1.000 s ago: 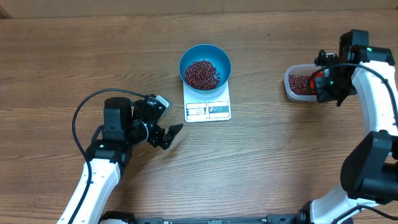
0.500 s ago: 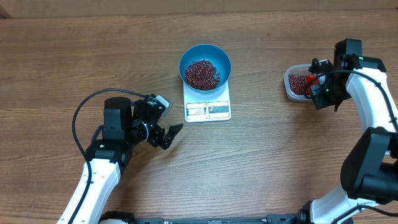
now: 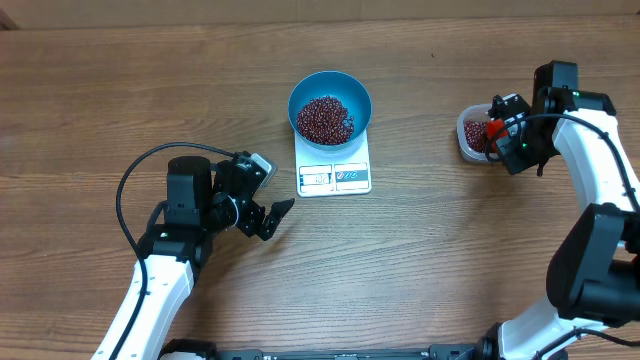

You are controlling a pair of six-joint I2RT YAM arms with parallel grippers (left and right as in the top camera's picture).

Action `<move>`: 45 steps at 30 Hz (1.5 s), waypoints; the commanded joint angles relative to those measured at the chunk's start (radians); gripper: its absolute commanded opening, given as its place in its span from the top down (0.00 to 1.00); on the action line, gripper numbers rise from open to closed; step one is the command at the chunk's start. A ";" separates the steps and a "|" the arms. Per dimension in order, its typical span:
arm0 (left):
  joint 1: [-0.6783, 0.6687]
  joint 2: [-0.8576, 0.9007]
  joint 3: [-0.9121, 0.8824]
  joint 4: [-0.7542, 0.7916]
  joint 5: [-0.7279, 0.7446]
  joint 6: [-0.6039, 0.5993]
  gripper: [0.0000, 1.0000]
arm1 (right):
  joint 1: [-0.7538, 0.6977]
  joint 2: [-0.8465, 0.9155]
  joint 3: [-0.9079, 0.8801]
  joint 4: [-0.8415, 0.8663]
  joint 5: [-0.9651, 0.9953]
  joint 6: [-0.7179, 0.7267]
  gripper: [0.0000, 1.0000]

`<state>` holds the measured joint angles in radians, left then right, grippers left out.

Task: Scoop item into bowl and weigh 150g on scale
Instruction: 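Dip the red scoop into the tub beans and lift it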

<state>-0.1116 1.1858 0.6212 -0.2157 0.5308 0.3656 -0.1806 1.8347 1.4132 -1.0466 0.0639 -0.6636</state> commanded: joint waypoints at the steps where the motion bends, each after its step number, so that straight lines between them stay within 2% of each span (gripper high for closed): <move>1: -0.008 0.003 0.003 0.003 0.008 -0.011 0.00 | 0.012 0.037 -0.005 -0.005 -0.002 -0.019 0.96; 11: -0.008 0.003 0.003 0.003 0.008 -0.011 0.01 | 0.050 0.040 -0.005 -0.032 -0.179 -0.013 0.96; 27: -0.008 0.003 0.003 0.003 0.008 -0.011 0.00 | -0.072 0.040 -0.005 -0.032 -0.432 0.329 0.96; 37: -0.008 0.003 0.003 0.003 0.008 -0.011 0.00 | -0.130 0.040 -0.005 -0.033 -0.748 0.332 0.96; 45: -0.008 0.003 0.003 0.003 0.008 -0.011 0.00 | -0.203 0.040 -0.005 -0.047 -0.832 0.350 0.96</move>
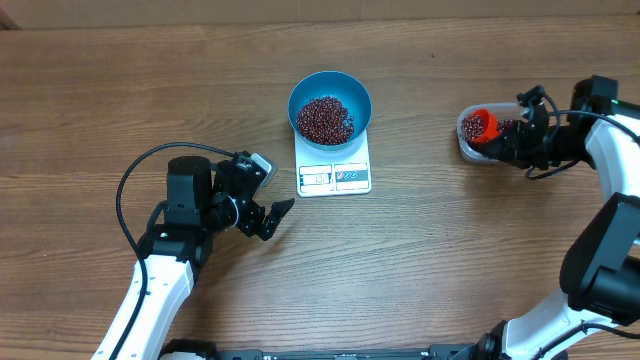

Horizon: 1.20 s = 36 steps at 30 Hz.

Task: Scoop item into bowl and weigh 150g on scale
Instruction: 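Dip the red scoop into the tub beans and lift it, then carry the filled scoop over the teal bowl and tip it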

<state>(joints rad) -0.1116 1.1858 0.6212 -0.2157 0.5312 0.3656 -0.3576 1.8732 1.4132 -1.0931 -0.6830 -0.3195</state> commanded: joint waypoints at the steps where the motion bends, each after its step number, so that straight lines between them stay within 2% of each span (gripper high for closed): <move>1: -0.008 0.003 0.003 0.003 0.008 -0.011 0.00 | -0.035 0.002 -0.005 -0.001 -0.101 0.006 0.96; 10: -0.008 0.003 0.003 0.003 0.008 -0.011 0.00 | -0.159 0.002 -0.005 -0.002 -0.132 0.040 0.96; 16: -0.008 0.003 0.003 0.003 0.008 -0.011 0.00 | -0.164 0.001 -0.005 -0.009 -0.161 0.039 0.96; 23: -0.008 0.003 0.003 0.003 0.008 -0.011 0.00 | -0.164 0.001 -0.004 -0.045 -0.299 0.031 0.96; 28: -0.008 0.003 0.003 0.003 0.008 -0.011 0.01 | -0.113 0.001 0.021 -0.072 -0.417 0.024 0.96; 32: -0.008 0.003 0.003 0.003 0.008 -0.011 0.01 | -0.011 0.001 0.062 -0.080 -0.441 0.036 0.96; 36: -0.008 0.003 0.003 0.003 0.008 -0.011 0.00 | 0.098 0.001 0.097 -0.040 -0.441 0.120 0.96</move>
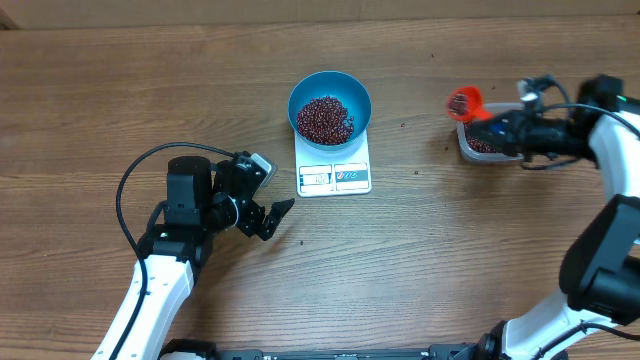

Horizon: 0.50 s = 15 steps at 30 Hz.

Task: Scoop item into bowl and weigh 150g on scale
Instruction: 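Carry the filled scoop over the teal bowl and tip it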

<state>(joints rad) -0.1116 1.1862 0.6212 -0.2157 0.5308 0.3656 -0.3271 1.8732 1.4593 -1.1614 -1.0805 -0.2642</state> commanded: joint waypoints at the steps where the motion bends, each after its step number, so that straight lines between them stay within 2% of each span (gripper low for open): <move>1: -0.008 0.003 0.003 0.003 0.008 -0.011 0.00 | 0.093 0.001 0.055 0.051 -0.043 0.100 0.96; 4: -0.008 0.003 0.003 0.003 0.008 -0.011 0.00 | 0.214 0.001 0.057 0.205 -0.039 0.290 0.96; 6: -0.008 0.003 0.003 0.003 0.008 -0.011 0.00 | 0.264 0.001 0.057 0.272 -0.019 0.359 0.96; 9: -0.008 0.003 0.003 0.003 0.008 -0.011 0.00 | 0.378 0.001 0.057 0.401 0.100 0.505 0.96; 15: -0.008 0.003 0.003 0.003 0.008 -0.011 0.00 | 0.495 0.001 0.067 0.468 0.278 0.580 0.96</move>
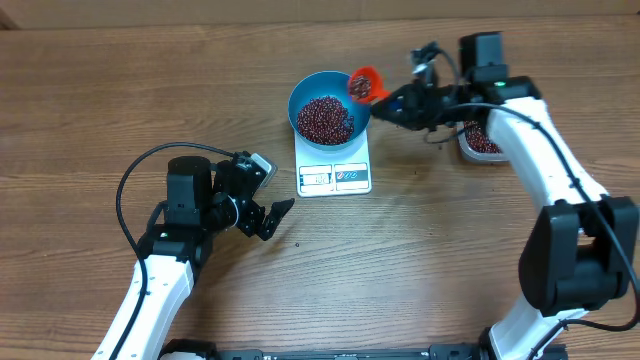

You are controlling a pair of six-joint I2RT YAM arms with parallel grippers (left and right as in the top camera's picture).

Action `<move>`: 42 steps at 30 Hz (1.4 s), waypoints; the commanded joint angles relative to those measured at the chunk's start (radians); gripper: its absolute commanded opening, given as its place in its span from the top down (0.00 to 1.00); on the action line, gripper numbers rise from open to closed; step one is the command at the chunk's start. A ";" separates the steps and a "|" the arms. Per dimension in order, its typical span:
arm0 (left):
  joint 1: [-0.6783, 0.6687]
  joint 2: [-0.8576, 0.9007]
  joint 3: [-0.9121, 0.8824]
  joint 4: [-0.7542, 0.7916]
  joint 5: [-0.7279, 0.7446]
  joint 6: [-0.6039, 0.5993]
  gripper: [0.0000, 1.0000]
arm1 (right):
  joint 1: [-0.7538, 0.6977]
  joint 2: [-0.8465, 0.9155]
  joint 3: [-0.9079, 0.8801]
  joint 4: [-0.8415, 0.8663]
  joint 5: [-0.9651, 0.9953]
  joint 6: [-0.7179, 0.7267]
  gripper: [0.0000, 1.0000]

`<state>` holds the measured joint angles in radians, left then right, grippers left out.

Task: Scoop item into bowl and weigh 150g on scale
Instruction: 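Carry the filled scoop over the teal bowl and tip it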

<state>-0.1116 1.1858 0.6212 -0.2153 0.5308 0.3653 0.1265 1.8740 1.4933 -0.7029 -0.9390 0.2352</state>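
Observation:
A blue bowl (330, 92) half full of red beans sits on a small white scale (334, 176) at the table's middle back. My right gripper (385, 100) is shut on the handle of a red scoop (361, 83) loaded with beans, which hangs over the bowl's right rim. The white container (482, 143) of beans lies to the right, partly hidden behind the right arm. My left gripper (272, 217) rests open on the table, left of and below the scale, with nothing in it.
A few stray beans lie on the wood: one right of the scale (417, 172), one near the left gripper (296, 243). The left arm's black cable (130, 185) loops on the table at left.
My right gripper has carried the loaded red scoop leftward from just above the white container to the bowl's right rim. The left arm has not moved.
The right gripper first held the scoop down in the white container, then had it lying in the beans there. After that the scoop was raised, full, just left of the container, and now it is at the blue bowl. The left arm stayed still throughout.

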 commanded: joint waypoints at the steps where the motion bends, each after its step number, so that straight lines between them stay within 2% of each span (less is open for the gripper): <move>1: -0.008 0.003 0.003 0.002 0.008 -0.010 0.00 | 0.060 0.000 0.040 0.008 0.175 0.083 0.96; 15: -0.008 0.003 0.003 0.002 0.008 -0.010 0.01 | 0.278 0.000 0.149 -0.089 0.749 0.012 0.96; 23: -0.008 0.003 0.003 0.002 0.008 -0.010 0.00 | 0.359 0.000 0.151 -0.087 0.962 -0.121 0.96; 35: -0.008 0.003 0.003 0.002 0.008 -0.010 0.00 | 0.539 0.000 0.151 -0.035 1.440 -0.346 0.96; 42: -0.008 0.003 0.003 0.002 0.008 -0.010 0.00 | 0.559 0.000 0.151 -0.039 1.506 -0.348 0.96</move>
<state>-0.1116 1.1858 0.6212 -0.2157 0.5308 0.3656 0.6880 1.8751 1.6066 -0.7464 0.5056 -0.0994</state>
